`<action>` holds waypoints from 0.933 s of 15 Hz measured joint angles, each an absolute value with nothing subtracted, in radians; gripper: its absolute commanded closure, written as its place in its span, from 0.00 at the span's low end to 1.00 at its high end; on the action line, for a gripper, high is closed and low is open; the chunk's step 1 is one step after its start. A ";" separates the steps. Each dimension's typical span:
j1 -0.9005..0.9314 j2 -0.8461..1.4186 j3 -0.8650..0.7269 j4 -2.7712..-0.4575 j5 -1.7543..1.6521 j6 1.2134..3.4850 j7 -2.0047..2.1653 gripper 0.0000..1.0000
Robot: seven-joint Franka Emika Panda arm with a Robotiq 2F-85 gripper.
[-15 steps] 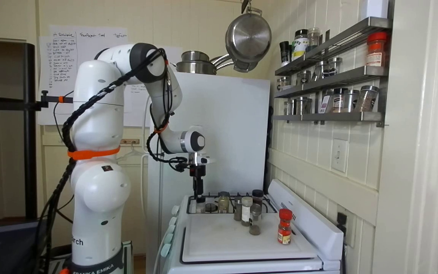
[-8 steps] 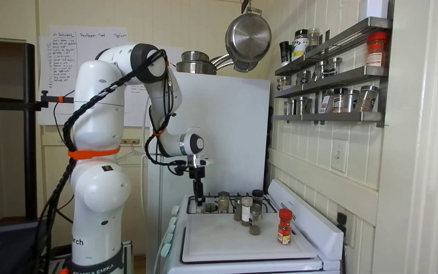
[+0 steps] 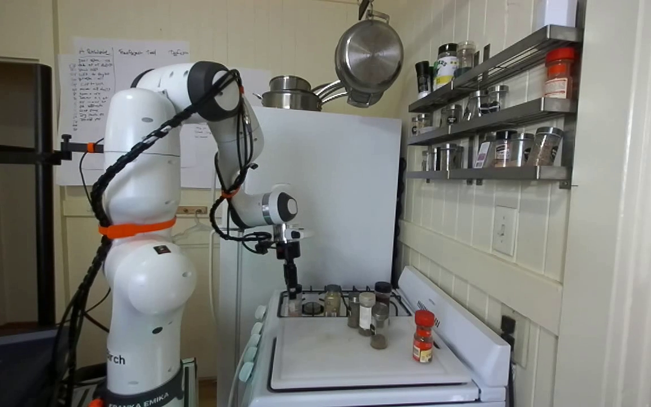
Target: Put the jar on the shelf
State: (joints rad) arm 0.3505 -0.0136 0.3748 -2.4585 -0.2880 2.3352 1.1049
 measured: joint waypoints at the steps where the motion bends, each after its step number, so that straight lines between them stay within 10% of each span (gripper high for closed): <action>1: 0.358 -0.037 0.382 -2.454 -0.281 2.294 1.120 0.75; 12: 0.364 -0.474 0.404 -2.305 -0.207 1.637 1.064 0.75; 13: 0.356 -0.522 0.394 -2.293 -0.226 1.575 1.032 0.50; 14: 0.350 -0.568 0.381 -2.284 -0.256 1.529 0.974 0.50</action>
